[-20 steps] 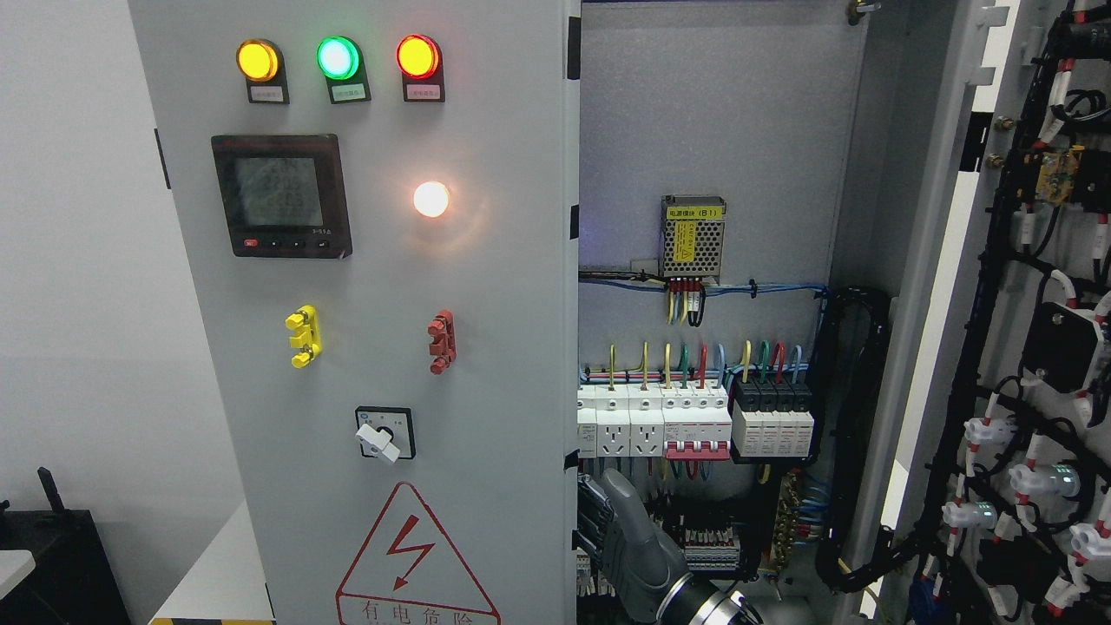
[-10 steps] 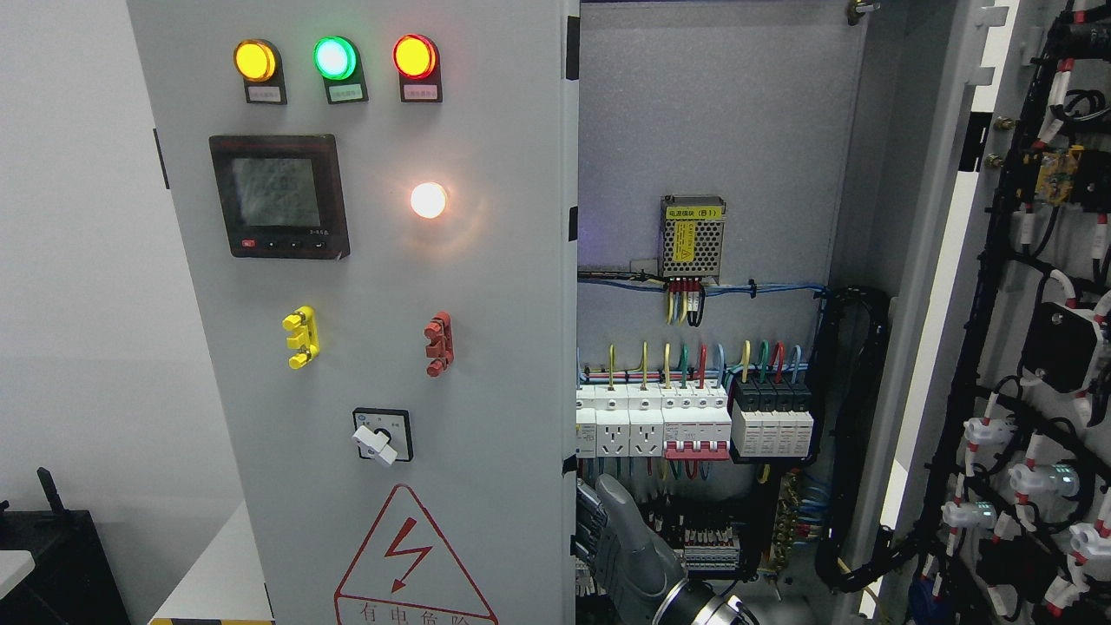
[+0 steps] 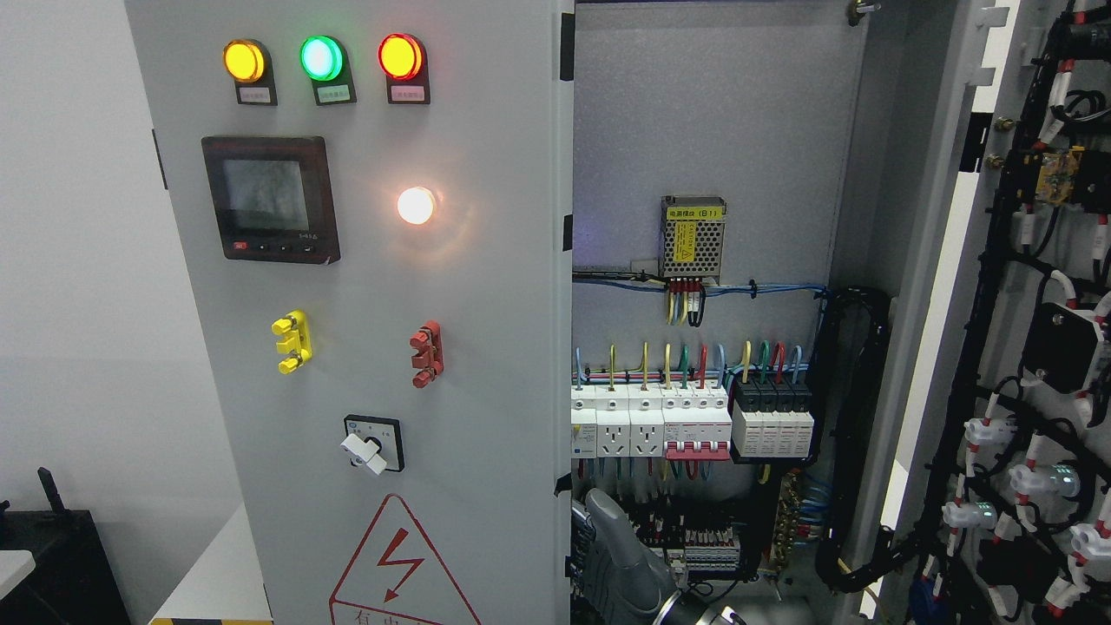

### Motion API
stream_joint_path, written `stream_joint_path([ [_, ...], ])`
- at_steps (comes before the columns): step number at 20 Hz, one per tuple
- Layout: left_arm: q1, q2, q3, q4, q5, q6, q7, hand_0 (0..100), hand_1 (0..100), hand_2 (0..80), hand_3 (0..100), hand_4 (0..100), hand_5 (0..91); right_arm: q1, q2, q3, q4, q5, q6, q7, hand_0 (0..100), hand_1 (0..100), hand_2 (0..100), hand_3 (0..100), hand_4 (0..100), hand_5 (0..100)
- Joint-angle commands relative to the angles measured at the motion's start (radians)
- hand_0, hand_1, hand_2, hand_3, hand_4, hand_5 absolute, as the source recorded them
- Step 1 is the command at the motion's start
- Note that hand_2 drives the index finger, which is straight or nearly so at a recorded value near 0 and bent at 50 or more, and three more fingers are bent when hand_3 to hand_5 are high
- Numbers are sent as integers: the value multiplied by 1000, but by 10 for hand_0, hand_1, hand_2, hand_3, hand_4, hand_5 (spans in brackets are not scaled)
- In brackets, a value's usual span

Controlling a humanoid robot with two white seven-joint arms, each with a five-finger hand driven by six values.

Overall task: Open door with both hands
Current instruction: 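Push the indicator-light door with the right hand, swinging it away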

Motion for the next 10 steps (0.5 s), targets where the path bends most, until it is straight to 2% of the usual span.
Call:
stream_joint_path([
  [1,0,0,0,-28,0,0,0,0,0,0,0,42,0,14,-4,13,-45,-16,1,2,0,0,0,0,0,0],
  [8,0,0,0,-28,0,0,0,0,0,0,0,42,0,37,-6,30,-92,-17,1,5,0,0,0,0,0,0],
  [10,0,0,0,-28,0,0,0,0,0,0,0,42,0,47,-6,32,-101,-17,1,34,0,0,0,0,0,0],
])
